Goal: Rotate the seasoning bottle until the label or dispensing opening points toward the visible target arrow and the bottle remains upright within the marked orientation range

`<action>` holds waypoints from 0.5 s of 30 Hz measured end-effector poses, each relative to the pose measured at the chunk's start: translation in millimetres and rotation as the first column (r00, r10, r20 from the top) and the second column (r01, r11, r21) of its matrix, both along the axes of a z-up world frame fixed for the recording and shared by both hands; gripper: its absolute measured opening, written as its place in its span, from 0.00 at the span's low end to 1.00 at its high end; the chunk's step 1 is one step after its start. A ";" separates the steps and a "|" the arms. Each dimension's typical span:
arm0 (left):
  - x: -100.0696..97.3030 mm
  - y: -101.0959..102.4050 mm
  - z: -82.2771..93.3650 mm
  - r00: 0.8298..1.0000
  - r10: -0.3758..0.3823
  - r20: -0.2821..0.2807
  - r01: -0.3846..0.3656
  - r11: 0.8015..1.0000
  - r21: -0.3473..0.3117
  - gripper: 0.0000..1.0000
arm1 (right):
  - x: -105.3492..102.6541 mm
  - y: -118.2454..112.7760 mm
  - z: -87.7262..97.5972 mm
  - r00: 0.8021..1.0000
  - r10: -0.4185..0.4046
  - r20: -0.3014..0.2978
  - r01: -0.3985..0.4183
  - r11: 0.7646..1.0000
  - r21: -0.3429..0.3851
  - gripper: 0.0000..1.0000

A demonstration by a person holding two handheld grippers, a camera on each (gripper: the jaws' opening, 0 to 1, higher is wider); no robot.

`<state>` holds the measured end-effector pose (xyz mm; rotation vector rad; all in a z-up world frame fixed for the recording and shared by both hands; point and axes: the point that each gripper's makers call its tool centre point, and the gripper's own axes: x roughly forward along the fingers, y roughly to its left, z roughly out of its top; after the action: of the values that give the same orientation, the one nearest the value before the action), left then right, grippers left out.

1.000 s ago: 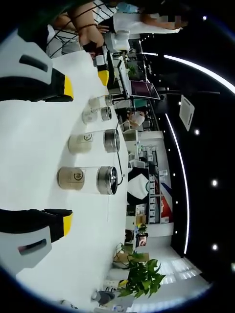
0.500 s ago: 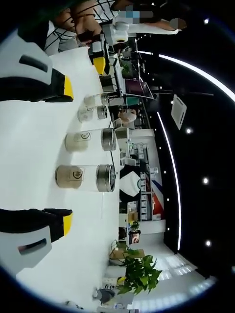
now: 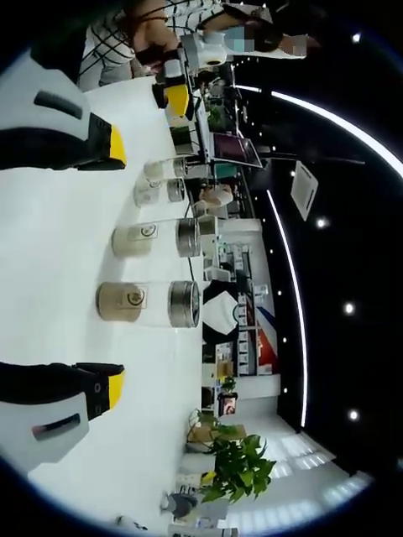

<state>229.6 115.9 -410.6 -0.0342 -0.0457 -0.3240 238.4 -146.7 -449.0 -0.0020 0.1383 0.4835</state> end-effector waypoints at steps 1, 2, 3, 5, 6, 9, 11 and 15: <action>0.1 0.3 0.6 1.000 0.004 0.007 -0.004 1.000 0.002 1.00 | 0.0 -0.1 0.0 1.000 -0.001 0.001 0.001 1.000 0.002 0.99; 0.0 -0.2 2.0 1.000 -0.001 0.014 0.001 1.000 -0.007 1.00 | 0.1 -0.8 -1.3 1.000 -0.005 -0.004 0.005 1.000 0.006 0.99; -0.4 -1.6 3.4 1.000 -0.009 0.017 0.009 1.000 -0.019 1.00 | 0.3 -1.4 -2.0 1.000 -0.009 -0.007 0.009 1.000 0.008 0.99; -0.5 -1.8 4.6 1.000 -0.010 0.024 0.010 1.000 -0.017 1.00 | 0.3 -1.4 -4.5 1.000 -0.011 -0.016 0.011 1.000 0.007 0.99; -0.8 -2.7 4.9 1.000 -0.011 0.027 0.011 1.000 -0.008 1.00 | -0.2 -1.2 -4.5 1.000 -0.012 -0.017 0.012 1.000 0.014 1.00; 0.4 -4.7 3.4 1.000 -0.008 0.025 0.008 1.000 0.017 1.00 | -1.3 -0.7 -2.0 1.000 -0.013 -0.004 0.013 1.000 0.021 1.00; 2.8 -4.5 -3.8 1.000 0.002 -0.001 -0.002 0.999 0.046 1.00 | -1.4 -1.2 -3.1 1.000 -0.012 -0.001 0.012 1.000 0.014 1.00; 0.0 -5.8 -0.2 1.000 -0.007 0.010 0.007 0.999 0.036 1.00 | -1.3 -3.5 -5.0 1.000 -0.020 -0.009 0.020 1.000 0.021 1.00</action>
<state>229.6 110.1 -410.9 0.0033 -0.0497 -0.3321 237.1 -150.2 -454.0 0.0220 0.1417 0.4648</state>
